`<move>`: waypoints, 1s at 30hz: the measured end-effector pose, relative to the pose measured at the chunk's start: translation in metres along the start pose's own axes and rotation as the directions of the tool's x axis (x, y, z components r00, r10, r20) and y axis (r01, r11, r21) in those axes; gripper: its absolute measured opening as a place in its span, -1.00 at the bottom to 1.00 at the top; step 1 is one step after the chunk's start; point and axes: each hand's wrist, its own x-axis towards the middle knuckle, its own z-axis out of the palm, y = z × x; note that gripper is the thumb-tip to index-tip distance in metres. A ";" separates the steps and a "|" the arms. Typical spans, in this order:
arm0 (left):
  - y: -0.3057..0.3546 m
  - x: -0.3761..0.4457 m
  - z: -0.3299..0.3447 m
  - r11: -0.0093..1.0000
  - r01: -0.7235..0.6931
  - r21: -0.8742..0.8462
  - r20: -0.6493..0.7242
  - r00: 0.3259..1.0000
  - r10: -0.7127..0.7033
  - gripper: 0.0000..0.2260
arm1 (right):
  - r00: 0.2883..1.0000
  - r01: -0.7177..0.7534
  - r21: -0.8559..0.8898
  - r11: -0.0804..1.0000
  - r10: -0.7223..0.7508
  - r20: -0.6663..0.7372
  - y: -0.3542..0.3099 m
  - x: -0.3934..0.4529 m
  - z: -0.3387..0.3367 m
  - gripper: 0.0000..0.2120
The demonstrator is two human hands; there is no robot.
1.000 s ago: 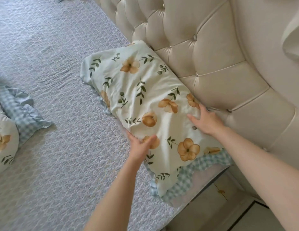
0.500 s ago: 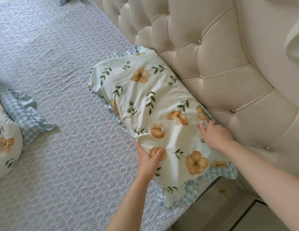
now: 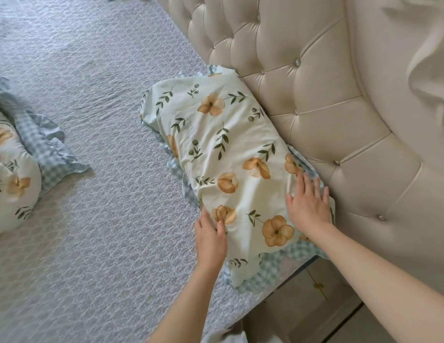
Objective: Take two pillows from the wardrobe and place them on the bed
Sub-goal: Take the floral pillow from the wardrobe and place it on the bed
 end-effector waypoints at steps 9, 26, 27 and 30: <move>0.016 -0.030 -0.003 0.988 0.133 0.082 0.345 0.926 -0.153 -0.06 | 0.975 0.182 0.138 0.974 -0.197 0.105 0.001 -0.048 -0.011 -0.35; -0.012 -0.189 -0.008 0.995 0.087 -0.043 -0.078 0.993 -0.090 -0.55 | 0.708 0.663 0.260 0.702 -0.701 0.087 0.009 -0.138 -0.039 -0.48; -0.022 -0.205 -0.013 0.992 0.108 -0.068 -0.137 0.984 -0.116 -0.59 | 0.665 0.699 0.272 0.662 -0.741 0.094 0.001 -0.146 -0.039 -0.50; -0.052 -0.257 -0.029 0.973 0.159 -0.169 -0.299 0.932 -0.204 -0.65 | 0.541 0.782 0.295 0.549 -0.833 0.116 -0.026 -0.176 -0.038 -0.52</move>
